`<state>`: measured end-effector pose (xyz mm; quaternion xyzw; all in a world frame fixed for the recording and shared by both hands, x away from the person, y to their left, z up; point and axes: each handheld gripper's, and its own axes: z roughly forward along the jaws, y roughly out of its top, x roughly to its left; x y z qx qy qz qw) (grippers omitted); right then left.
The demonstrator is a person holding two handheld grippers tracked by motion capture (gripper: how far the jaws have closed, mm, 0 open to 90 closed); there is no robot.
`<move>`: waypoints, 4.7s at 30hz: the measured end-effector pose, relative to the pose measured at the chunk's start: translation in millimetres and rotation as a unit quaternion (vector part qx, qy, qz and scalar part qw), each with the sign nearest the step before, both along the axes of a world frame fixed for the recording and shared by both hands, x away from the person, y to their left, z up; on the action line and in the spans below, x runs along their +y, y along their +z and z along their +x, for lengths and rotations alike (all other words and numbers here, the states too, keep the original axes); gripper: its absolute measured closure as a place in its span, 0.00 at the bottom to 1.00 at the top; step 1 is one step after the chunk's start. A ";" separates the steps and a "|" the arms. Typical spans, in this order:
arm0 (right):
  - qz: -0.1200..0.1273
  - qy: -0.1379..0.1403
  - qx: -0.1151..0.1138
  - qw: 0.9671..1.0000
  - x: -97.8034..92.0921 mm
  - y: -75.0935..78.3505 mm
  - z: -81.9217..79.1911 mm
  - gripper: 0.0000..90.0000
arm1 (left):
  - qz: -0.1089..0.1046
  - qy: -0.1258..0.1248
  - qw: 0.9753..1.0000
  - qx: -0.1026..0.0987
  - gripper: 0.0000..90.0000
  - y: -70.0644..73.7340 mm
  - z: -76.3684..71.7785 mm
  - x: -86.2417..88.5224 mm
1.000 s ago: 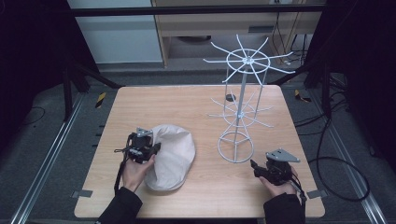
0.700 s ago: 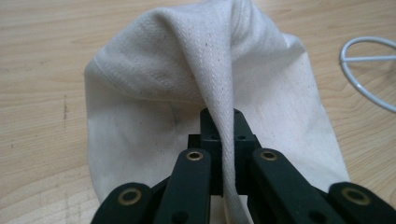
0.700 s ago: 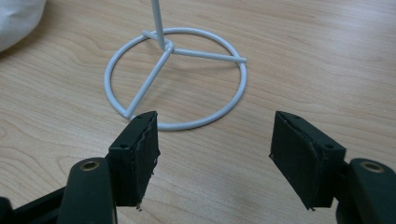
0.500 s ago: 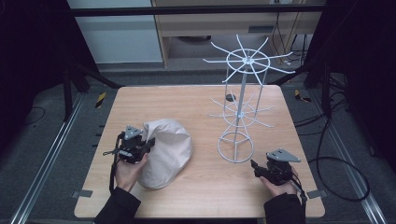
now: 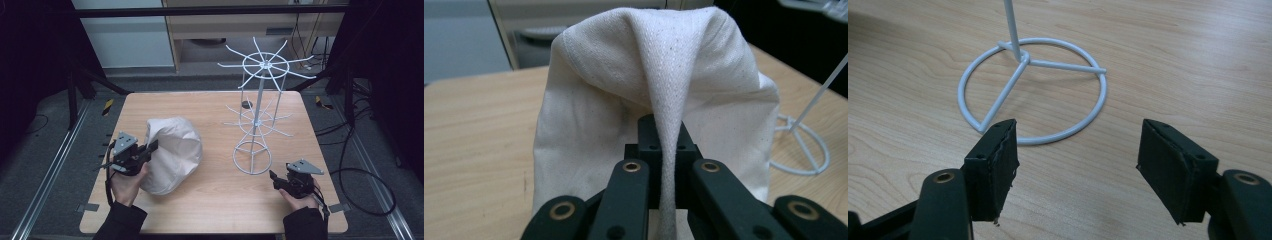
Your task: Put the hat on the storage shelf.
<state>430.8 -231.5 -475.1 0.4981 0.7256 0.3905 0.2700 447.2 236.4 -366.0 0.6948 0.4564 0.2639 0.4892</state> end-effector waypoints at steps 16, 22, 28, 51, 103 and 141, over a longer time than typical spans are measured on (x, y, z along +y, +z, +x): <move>-0.001 0.001 -0.008 1.000 -1.8 0.7 -0.5 0.35 | -0.062 -0.008 0.995 -0.075 0.98 36.1 -27.1 13.7; -0.002 0.001 -0.008 1.000 -1.3 0.6 -0.5 0.35 | -0.071 -0.012 0.993 -0.097 0.98 44.2 -33.9 14.8; -0.004 0.001 -0.006 1.000 -1.4 -0.1 -0.2 0.35 | -0.089 -0.018 0.989 -0.117 0.98 54.6 -40.9 16.3; -0.008 -0.003 -0.009 1.000 -1.8 -0.7 -0.7 0.35 | -0.150 -0.049 0.969 -0.189 0.98 91.6 -47.2 9.2; -0.008 -0.002 -0.009 1.000 -2.7 -2.0 -0.3 0.34 | -0.223 -0.124 0.931 -0.262 0.98 156.3 -48.0 -31.7; -0.005 0.002 -0.008 1.000 -2.3 -2.8 0.1 0.34 | -0.210 -0.176 0.936 -0.220 0.98 144.9 -15.5 -93.2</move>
